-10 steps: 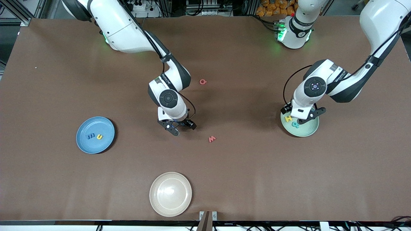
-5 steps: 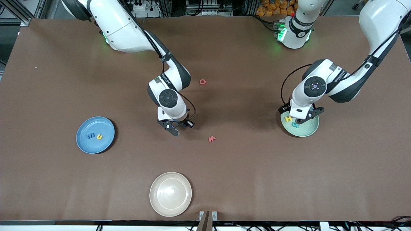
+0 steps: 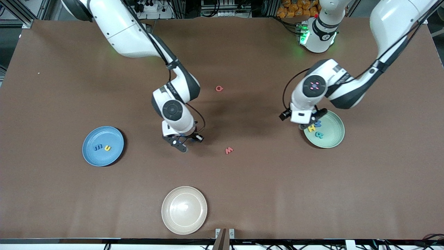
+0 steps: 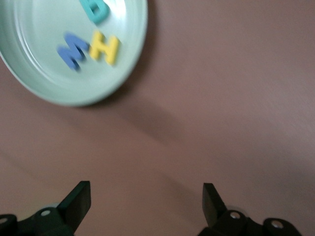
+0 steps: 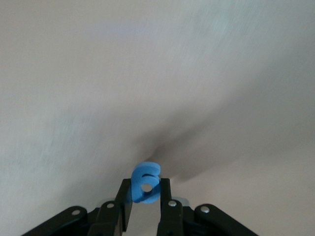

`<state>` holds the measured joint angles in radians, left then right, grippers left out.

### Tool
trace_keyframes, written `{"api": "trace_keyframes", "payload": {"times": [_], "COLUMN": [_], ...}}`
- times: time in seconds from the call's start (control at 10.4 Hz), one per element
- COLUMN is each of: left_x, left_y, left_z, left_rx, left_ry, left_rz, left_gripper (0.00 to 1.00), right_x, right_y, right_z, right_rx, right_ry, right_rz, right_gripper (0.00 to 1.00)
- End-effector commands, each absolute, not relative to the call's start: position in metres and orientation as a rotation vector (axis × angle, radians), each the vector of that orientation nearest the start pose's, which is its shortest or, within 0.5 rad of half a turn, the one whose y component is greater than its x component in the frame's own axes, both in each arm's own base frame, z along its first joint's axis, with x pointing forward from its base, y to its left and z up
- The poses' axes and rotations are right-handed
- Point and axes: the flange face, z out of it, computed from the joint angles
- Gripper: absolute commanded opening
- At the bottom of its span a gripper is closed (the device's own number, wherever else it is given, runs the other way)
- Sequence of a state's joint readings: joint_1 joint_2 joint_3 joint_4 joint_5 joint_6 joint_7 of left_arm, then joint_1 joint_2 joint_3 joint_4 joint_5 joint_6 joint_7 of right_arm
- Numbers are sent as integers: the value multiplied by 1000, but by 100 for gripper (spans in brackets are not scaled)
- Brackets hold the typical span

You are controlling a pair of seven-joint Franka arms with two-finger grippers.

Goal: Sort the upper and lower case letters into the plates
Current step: 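Grasp the blue g and carry it to the blue plate with the right gripper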

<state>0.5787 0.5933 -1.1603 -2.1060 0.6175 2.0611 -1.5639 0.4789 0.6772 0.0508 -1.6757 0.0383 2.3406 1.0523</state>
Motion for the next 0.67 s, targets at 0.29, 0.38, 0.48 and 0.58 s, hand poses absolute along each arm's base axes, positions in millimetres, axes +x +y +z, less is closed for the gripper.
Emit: {"api": "trace_keyframes", "payload": {"times": [0.29,0.38,0.48,0.58], "left_x": [374,351,326,303], "left_y": [-423,-445,-468,-487], "left_z": [266,264,257,247], "left_rx": [-2775,-2763,-2733,-2697], "left_ry": [-1274,-1328,-1414,-1506], "left_rz": [170,169,180,153], "left_gripper": [100,100,100,100], "right_x": [632,640,645,648], "right_y": [183,147,110,69], "right_z": [273,277,275,274], "right_rx": [-3168,-3177,-3180,-3176], "right_ry": [562,536,500,440], "right_rz": [192,207,228,247], "right_gripper": [0,0,0,0]}}
